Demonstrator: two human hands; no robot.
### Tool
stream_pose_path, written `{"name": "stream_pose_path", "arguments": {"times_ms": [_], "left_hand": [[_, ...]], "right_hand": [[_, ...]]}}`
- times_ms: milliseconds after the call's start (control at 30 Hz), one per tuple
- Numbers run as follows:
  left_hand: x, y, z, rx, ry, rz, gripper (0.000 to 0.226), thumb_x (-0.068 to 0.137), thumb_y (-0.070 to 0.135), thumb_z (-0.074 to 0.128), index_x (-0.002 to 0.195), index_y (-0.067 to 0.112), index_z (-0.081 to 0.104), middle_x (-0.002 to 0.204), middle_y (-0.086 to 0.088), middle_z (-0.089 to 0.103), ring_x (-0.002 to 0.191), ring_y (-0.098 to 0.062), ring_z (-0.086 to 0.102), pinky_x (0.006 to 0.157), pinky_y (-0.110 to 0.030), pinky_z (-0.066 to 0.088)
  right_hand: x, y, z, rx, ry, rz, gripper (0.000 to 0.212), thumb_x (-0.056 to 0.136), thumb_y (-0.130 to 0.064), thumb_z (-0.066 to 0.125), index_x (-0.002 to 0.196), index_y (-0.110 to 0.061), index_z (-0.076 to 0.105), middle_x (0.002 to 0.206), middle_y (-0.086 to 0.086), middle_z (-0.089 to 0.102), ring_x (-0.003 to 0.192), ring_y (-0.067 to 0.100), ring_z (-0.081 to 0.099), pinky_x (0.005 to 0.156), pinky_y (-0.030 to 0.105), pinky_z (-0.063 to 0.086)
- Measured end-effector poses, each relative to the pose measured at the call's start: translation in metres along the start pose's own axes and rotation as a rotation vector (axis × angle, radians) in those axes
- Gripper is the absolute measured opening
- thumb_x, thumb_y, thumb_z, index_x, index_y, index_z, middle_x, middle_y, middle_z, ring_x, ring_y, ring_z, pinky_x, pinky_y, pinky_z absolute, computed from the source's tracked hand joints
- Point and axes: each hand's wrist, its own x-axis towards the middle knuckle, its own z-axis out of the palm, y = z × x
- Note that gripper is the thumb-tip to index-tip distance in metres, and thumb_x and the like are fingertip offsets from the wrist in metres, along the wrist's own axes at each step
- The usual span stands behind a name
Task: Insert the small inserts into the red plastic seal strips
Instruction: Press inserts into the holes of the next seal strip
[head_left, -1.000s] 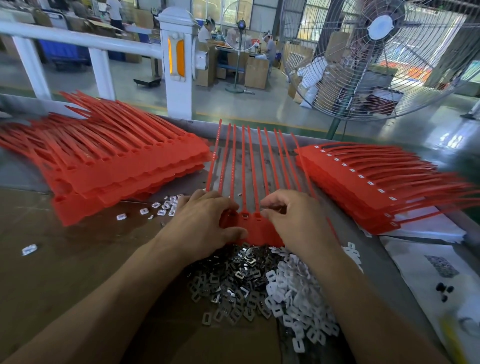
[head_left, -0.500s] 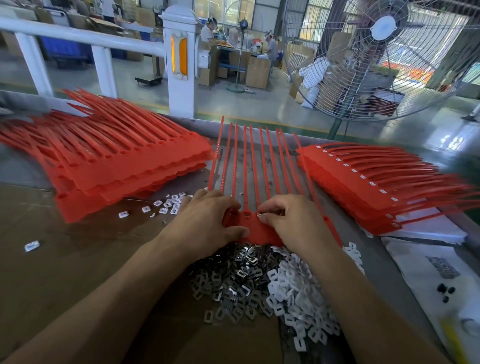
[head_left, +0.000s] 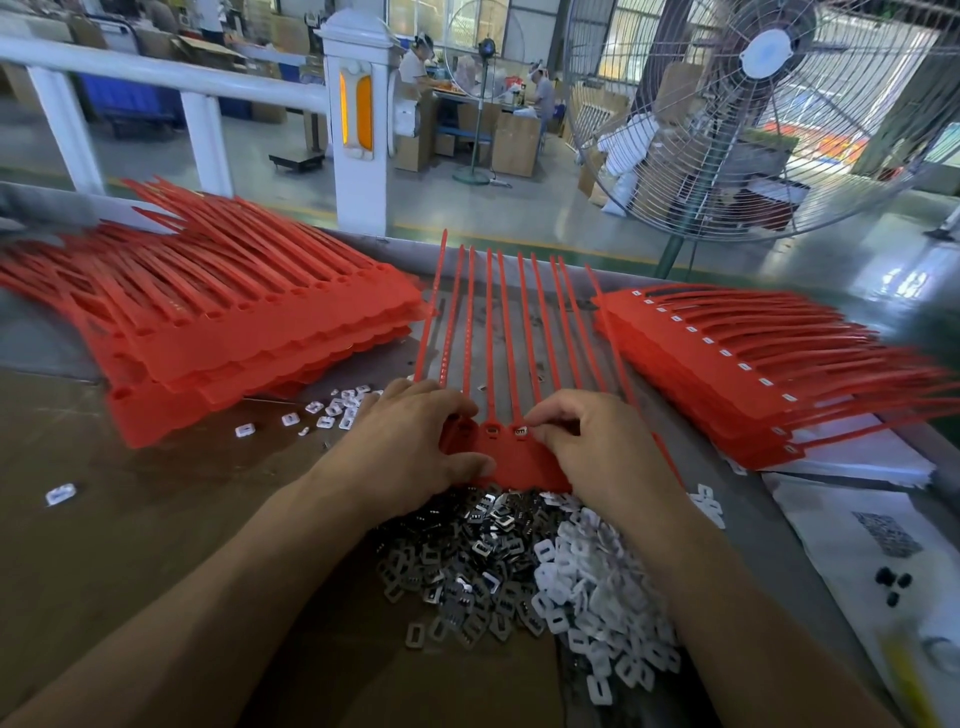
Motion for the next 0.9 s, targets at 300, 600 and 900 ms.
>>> {"name": "stream_pose_path", "arguments": {"times_ms": [300,600,900], "left_hand": [[0.0,0.0,0.0,0.03,-0.018,0.004,0.066,0.081,0.068,0.067,0.137,0.037,0.053,0.136,0.013,0.052,0.13,-0.012,0.038,0.114,-0.041,0.031],[0.0,0.0,-0.001,0.024,-0.022,0.006,0.065,0.081,0.067,0.067,0.137,0.037,0.053,0.136,0.013,0.052,0.129,-0.012,0.038,0.114,-0.042,0.031],[0.001,-0.002,0.0,0.045,-0.016,0.025,0.056,0.088,0.059,0.064,0.139,0.036,0.052,0.138,0.011,0.052,0.131,-0.014,0.038,0.114,-0.044,0.031]], "right_hand": [[-0.004,-0.003,-0.003,-0.11,-0.05,-0.066,0.019,0.1,-0.018,0.067,0.107,-0.03,0.08,0.113,-0.013,0.067,0.103,0.003,0.059,0.081,0.011,0.039],[-0.007,-0.009,-0.005,-0.107,-0.024,-0.097,0.015,0.099,-0.023,0.067,0.106,-0.029,0.079,0.108,-0.016,0.069,0.096,-0.003,0.059,0.076,0.005,0.036],[-0.019,-0.021,-0.011,-0.011,-0.253,-0.243,0.002,0.091,-0.03,0.078,0.092,-0.032,0.079,0.092,-0.014,0.067,0.087,0.001,0.064,0.081,0.029,0.054]]}}
